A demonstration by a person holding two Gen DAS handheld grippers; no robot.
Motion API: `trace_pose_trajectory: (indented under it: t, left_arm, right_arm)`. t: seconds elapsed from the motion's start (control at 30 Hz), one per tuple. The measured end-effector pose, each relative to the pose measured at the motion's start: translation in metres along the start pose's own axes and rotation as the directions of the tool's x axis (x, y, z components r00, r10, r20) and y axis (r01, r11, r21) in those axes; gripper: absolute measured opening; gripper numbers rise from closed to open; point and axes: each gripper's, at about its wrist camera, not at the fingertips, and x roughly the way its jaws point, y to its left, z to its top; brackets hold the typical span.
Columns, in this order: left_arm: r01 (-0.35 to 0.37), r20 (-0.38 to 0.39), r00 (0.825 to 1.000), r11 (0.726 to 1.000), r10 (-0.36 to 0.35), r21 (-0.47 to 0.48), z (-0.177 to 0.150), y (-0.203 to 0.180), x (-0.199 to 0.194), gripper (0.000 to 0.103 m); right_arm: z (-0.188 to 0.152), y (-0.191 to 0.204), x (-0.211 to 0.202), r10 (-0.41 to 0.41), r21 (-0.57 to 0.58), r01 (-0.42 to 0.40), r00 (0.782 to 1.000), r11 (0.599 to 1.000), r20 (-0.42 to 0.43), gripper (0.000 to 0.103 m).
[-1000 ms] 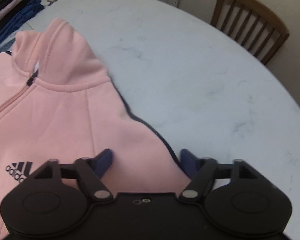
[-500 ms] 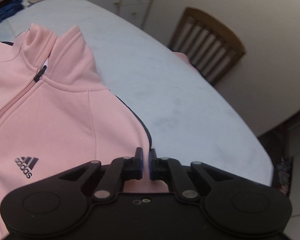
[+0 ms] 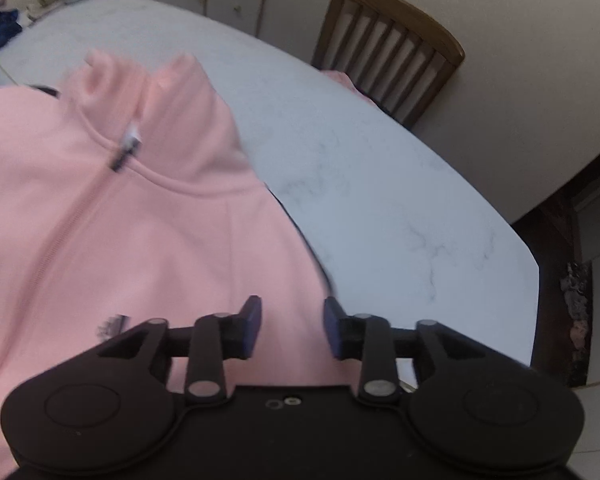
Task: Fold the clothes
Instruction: 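Release the hem with both grippers and move toward the sleeve cuff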
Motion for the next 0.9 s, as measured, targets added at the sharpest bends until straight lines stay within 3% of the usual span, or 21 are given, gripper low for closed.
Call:
trace_pose_trajectory:
  t: [0.03,0.1,0.27,0.37,0.53,0.7,0.8,0.9]
  left_arm:
    - [0.008,-0.002,1.000,1.000,-0.008,-0.002,-0.007,0.003,-0.008,0.062]
    - [-0.007,0.000,1.000,1.000,0.007,-0.012,-0.027,0.008,-0.023,0.080]
    - [-0.009,-0.052,0.999,0.993,0.003,-0.114,-0.078,0.028,-0.053,0.080]
    - [-0.023,-0.059,0.998,0.979,0.011,-0.201,-0.104,0.041,-0.068,0.080]
    - [0.024,-0.072,0.996,0.951,-0.048,-0.308,-0.132,0.054,-0.067,0.080]
    - [0.053,-0.078,0.994,0.945,-0.083,-0.323,-0.139,0.050,-0.052,0.080]
    - [0.093,-0.055,0.991,0.930,-0.121,-0.357,-0.142,0.053,-0.051,0.070]
    - [0.105,-0.037,0.991,0.928,-0.126,-0.358,-0.143,0.053,-0.056,0.068]
  right_arm:
    - [0.003,0.005,-0.010,0.022,-0.001,-0.022,1.000,1.000,0.019,0.103]
    - [0.012,0.023,-0.028,0.064,-0.030,-0.062,0.996,0.998,0.059,0.103]
    - [0.050,0.095,-0.052,0.225,-0.177,-0.205,0.969,0.963,0.104,0.103]
    - [0.076,0.151,-0.051,0.330,-0.284,-0.292,0.940,0.913,0.092,0.103]
    - [0.118,0.251,-0.030,0.434,-0.441,-0.369,0.899,0.818,0.053,0.103]
    - [0.151,0.338,-0.008,0.463,-0.584,-0.376,0.886,0.719,0.000,0.103]
    - [0.167,0.381,0.000,0.455,-0.651,-0.348,0.890,0.675,-0.003,0.103]
    - [0.180,0.417,0.010,0.458,-0.698,-0.337,0.889,0.632,-0.015,0.103]
